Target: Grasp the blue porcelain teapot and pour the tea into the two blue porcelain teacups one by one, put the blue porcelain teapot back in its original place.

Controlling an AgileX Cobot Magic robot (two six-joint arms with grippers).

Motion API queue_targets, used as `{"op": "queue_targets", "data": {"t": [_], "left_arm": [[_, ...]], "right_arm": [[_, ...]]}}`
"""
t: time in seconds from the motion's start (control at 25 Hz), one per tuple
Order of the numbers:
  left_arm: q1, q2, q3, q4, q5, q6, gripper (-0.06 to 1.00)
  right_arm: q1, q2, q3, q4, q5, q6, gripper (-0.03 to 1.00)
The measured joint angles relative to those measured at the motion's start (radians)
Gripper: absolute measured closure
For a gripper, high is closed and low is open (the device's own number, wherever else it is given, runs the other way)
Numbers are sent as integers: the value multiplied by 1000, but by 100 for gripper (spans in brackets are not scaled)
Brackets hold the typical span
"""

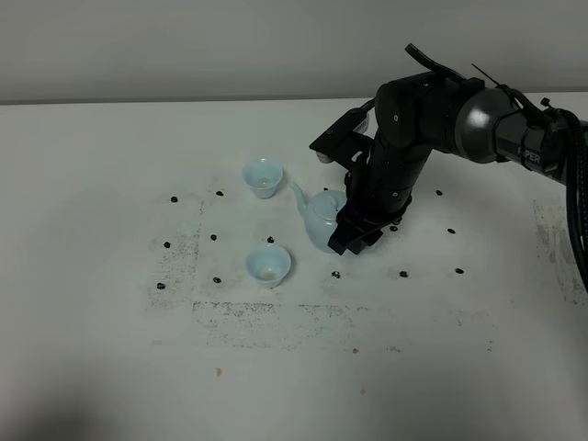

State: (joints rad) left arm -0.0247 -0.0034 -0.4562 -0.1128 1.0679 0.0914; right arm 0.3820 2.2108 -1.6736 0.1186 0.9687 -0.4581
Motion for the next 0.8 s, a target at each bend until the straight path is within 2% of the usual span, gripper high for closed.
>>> {"op": "queue_targets", "data": {"t": [0.32,0.64,0.8], "left_arm": [[0,0,0,0,0,0,38],[0,0,0,0,0,0,38],[0,0,0,0,0,1,38]], "right_arm": [[0,0,0,18,5,0,65],[-3,0,0,50,5,-3,88],[-3,0,0,54,4,-3,88]]}}
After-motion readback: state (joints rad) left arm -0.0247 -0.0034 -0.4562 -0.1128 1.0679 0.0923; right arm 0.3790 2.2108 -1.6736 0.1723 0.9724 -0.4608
